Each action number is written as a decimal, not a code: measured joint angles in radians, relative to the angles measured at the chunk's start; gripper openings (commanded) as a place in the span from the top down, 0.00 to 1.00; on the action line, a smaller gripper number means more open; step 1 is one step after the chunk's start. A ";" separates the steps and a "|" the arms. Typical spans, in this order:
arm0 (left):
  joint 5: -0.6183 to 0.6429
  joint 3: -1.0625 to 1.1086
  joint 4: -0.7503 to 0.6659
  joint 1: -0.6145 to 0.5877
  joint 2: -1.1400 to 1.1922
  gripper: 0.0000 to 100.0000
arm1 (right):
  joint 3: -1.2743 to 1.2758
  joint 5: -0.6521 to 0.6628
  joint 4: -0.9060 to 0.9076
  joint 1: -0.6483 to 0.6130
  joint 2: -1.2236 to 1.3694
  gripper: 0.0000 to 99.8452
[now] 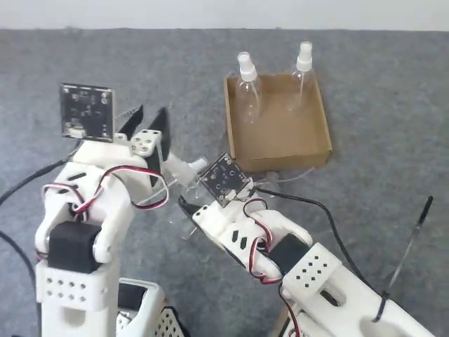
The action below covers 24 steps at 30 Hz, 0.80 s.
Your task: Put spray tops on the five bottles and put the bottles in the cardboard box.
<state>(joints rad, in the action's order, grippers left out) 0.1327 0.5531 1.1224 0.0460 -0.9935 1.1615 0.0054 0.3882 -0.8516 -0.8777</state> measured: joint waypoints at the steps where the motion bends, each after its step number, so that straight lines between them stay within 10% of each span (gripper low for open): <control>1: -0.006 0.018 0.000 -0.011 0.000 0.96 | 0.000 -0.002 0.000 0.008 0.000 0.99; 24: -0.092 0.247 -0.008 0.160 0.002 0.96 | 0.032 -0.003 0.002 0.028 -0.006 0.99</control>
<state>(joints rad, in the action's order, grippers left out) 0.0407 0.8002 1.1147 0.2056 -0.9920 1.1937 0.0023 0.3897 -0.8239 -0.8838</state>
